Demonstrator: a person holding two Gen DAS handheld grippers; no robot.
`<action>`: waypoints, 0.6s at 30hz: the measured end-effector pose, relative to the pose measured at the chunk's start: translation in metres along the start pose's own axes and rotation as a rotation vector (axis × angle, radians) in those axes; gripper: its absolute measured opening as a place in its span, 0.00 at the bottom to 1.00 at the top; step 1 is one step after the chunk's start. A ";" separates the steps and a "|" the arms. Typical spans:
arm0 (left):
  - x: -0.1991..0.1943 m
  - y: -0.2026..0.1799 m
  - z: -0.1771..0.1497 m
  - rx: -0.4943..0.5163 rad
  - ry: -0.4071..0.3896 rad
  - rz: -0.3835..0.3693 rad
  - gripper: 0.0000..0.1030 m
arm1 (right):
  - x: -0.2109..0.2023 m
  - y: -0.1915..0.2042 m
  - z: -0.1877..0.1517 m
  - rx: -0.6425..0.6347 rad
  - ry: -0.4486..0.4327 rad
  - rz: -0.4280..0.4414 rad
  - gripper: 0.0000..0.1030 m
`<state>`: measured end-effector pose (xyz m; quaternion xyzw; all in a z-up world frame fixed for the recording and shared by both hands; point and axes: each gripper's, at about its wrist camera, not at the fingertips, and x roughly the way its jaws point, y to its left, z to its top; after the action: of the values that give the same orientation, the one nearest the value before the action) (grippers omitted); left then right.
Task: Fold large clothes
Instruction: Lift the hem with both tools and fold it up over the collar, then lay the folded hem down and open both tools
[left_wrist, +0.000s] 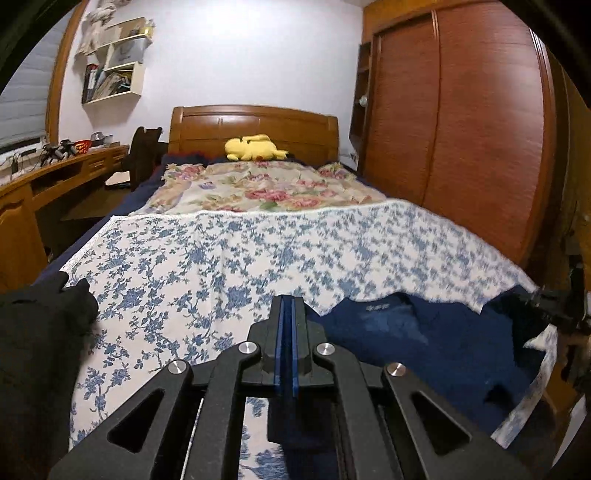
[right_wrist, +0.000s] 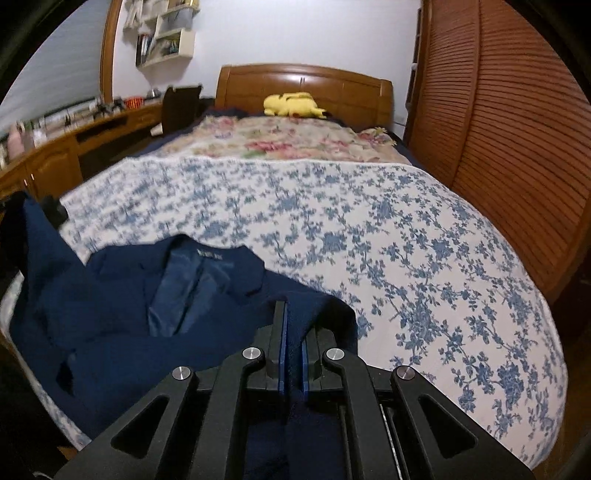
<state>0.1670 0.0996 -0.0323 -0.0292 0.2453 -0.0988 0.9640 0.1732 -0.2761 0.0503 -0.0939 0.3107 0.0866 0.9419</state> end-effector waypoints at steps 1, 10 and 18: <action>0.003 0.000 0.001 0.000 0.009 -0.002 0.02 | 0.004 0.005 0.002 -0.012 0.005 -0.013 0.05; 0.000 0.004 -0.007 0.011 0.046 -0.050 0.13 | 0.010 0.030 0.013 0.007 0.035 -0.038 0.37; -0.016 0.000 -0.024 0.031 0.052 -0.095 0.34 | 0.011 0.041 0.017 -0.003 0.038 -0.019 0.55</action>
<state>0.1416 0.1023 -0.0459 -0.0234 0.2669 -0.1491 0.9518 0.1822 -0.2318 0.0523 -0.1000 0.3273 0.0762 0.9365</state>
